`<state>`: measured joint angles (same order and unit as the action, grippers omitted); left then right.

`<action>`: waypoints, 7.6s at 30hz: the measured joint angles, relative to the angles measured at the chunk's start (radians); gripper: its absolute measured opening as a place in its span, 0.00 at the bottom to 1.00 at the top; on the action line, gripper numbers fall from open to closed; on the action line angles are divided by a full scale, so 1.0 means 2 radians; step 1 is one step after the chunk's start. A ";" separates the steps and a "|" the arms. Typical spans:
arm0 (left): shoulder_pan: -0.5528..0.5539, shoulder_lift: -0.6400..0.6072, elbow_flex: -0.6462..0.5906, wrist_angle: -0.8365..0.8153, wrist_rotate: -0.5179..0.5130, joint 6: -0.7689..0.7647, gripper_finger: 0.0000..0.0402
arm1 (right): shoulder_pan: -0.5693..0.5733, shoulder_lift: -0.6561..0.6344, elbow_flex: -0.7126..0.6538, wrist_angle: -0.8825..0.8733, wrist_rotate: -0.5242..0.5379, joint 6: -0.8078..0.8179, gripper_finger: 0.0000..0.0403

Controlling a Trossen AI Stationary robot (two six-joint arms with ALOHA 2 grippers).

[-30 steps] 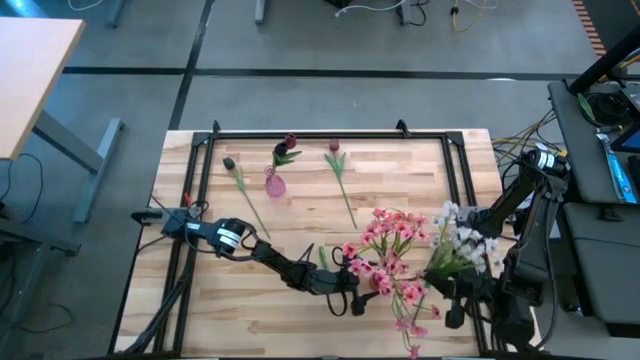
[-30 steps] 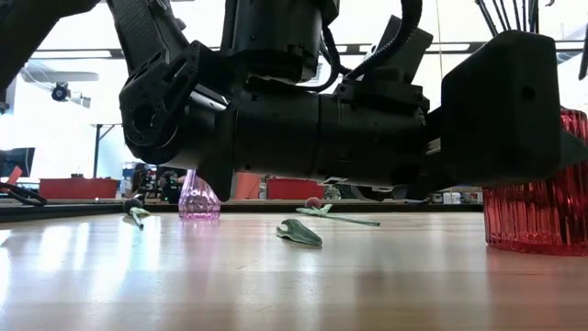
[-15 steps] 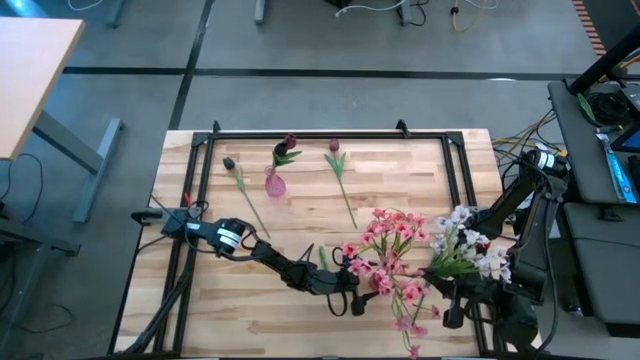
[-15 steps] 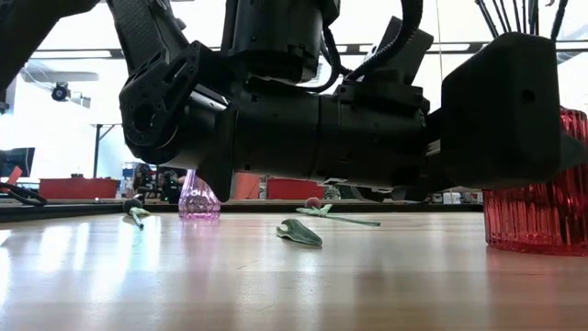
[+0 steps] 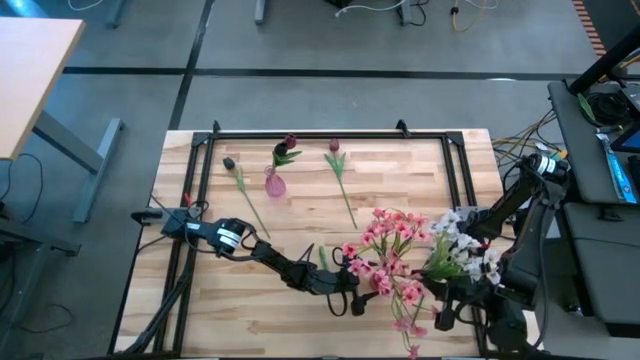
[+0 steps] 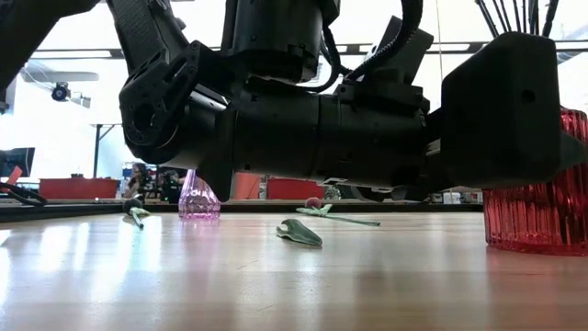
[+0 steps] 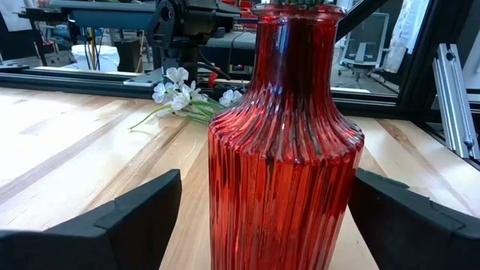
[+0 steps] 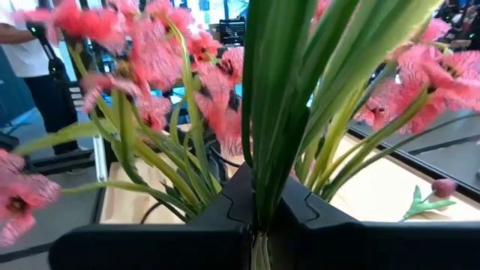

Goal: Sort flowers into vase by color
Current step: Put the top white flowers into the red vase

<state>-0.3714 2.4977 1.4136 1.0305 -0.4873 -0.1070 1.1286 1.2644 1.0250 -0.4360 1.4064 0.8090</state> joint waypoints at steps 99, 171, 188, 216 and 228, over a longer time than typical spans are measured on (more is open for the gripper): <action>0.000 0.000 0.000 -0.004 0.009 0.000 0.88 | -0.078 0.039 0.008 -0.004 -0.140 0.035 0.21; 0.000 0.000 0.000 -0.008 0.010 0.000 0.88 | -0.084 0.037 -0.023 -0.040 -0.195 0.124 0.20; 0.000 0.000 0.000 -0.007 0.010 0.000 0.88 | -0.083 0.036 0.019 -0.057 -0.198 0.097 0.32; 0.000 0.000 0.000 -0.007 0.010 0.000 0.88 | -0.083 0.039 0.000 -0.121 -0.237 0.165 0.09; 0.000 0.000 0.000 -0.007 0.010 0.000 0.88 | -0.083 0.043 -0.008 -0.135 -0.247 0.193 0.10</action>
<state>-0.3710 2.4969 1.4136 1.0161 -0.4683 -0.1062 0.9619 1.3495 1.0084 -0.7068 0.9119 1.1942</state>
